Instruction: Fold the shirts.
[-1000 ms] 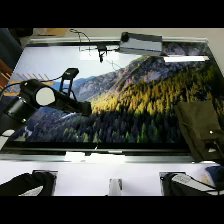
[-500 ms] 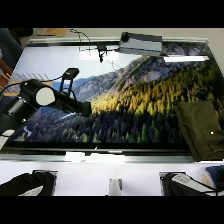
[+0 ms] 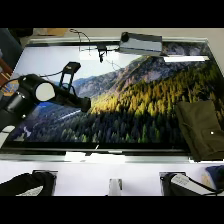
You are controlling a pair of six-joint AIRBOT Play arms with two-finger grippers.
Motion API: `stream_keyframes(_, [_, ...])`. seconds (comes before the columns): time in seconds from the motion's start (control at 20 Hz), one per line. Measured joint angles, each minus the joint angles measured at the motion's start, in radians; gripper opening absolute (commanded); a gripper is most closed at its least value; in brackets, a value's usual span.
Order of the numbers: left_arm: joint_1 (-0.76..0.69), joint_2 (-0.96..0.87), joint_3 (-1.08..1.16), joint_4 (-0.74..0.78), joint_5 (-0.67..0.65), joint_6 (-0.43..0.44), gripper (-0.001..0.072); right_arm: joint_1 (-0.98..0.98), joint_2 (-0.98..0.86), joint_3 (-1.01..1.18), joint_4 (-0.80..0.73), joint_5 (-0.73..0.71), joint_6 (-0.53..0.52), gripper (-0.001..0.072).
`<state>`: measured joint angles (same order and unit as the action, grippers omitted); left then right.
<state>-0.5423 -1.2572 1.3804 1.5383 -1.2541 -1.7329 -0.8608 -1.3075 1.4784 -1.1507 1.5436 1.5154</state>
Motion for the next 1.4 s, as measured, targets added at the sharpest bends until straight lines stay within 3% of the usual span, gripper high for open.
stream_keyframes(0.15, [0.011,-0.102,0.128,0.117,-0.094,-0.009,0.0630,0.291,-0.011,0.017,-0.093,-0.101,-0.005,0.0652])
stream_keyframes(0.2, [0.018,-0.141,0.164,0.138,-0.134,-0.021,0.0631,0.404,-0.019,0.020,-0.164,-0.122,0.015,0.0682])
stream_keyframes(0.3, [0.031,-0.196,0.203,0.149,-0.202,-0.045,0.0631,0.583,-0.042,0.024,-0.266,-0.146,0.060,0.0683])
stream_keyframes(0.45, [0.028,-0.221,0.221,0.140,-0.259,-0.077,0.0630,0.739,-0.095,0.026,-0.302,-0.140,0.112,0.0677])
stream_keyframes(0.8, [0.013,-0.204,0.230,0.144,-0.283,-0.175,0.0628,0.822,-0.142,0.027,-0.291,-0.092,0.172,0.0664])
stream_keyframes(1.4, [0.012,-0.209,0.231,0.145,-0.283,-0.198,0.0629,0.832,-0.147,0.027,-0.291,-0.085,0.186,0.0664])
